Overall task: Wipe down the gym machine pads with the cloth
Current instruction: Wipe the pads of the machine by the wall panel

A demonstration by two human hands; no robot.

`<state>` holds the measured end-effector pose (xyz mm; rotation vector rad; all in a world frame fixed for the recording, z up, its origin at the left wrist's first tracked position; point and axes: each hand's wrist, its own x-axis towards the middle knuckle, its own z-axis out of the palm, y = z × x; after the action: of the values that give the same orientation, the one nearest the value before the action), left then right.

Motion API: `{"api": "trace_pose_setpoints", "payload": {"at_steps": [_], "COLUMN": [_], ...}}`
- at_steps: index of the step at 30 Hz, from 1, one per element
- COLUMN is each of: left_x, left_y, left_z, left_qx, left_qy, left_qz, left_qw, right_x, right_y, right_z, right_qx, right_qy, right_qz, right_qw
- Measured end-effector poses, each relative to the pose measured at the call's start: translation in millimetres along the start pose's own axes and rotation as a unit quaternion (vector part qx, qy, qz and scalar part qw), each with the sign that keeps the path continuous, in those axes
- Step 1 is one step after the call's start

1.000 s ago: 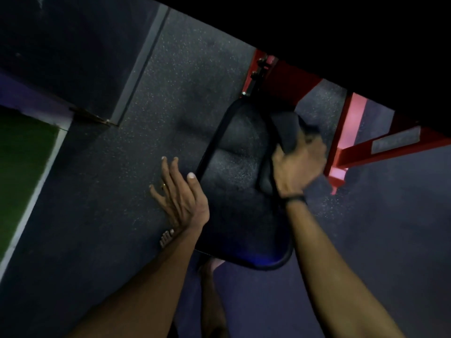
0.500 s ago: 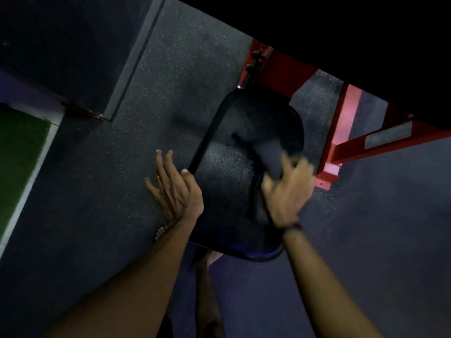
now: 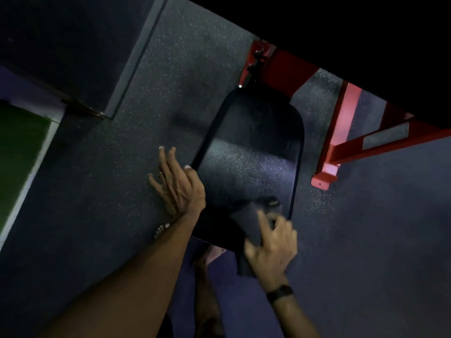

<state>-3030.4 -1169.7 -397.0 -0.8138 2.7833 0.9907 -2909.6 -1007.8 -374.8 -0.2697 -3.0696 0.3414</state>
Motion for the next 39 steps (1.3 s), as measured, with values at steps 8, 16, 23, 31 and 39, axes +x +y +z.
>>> {"api": "trace_pose_setpoints", "payload": {"at_steps": [8,16,23,31,39], "left_x": [0.7,0.7,17.8,9.6,-1.1], "left_y": [-3.6,-14.5,-52.8,-42.5,-44.8], "left_z": [3.2,-16.6,-55.7,-60.2,-72.3], "left_qx": [-0.019,-0.318,-0.249,-0.296,-0.347], "left_qy": [0.006,0.084,0.018,0.027,0.01], "left_qz": [0.014,-0.024,-0.007,-0.038,-0.063], "left_qw": [1.0,0.944,0.968,0.954,0.936], "right_x": [245.9,131.3,208.1,11.9,6.0], "right_y": [-24.2,-96.3,-96.1,-87.1,-26.0], "right_z": [25.7,30.8,21.3,18.7,2.9], "right_qx": [-0.045,0.033,-0.031,0.006,0.004], "right_qy": [0.086,-0.007,0.022,-0.067,-0.045], "right_qz": [0.116,-0.167,0.023,-0.32,-0.412], "right_qw": [0.989,0.985,0.999,0.945,0.91]}}
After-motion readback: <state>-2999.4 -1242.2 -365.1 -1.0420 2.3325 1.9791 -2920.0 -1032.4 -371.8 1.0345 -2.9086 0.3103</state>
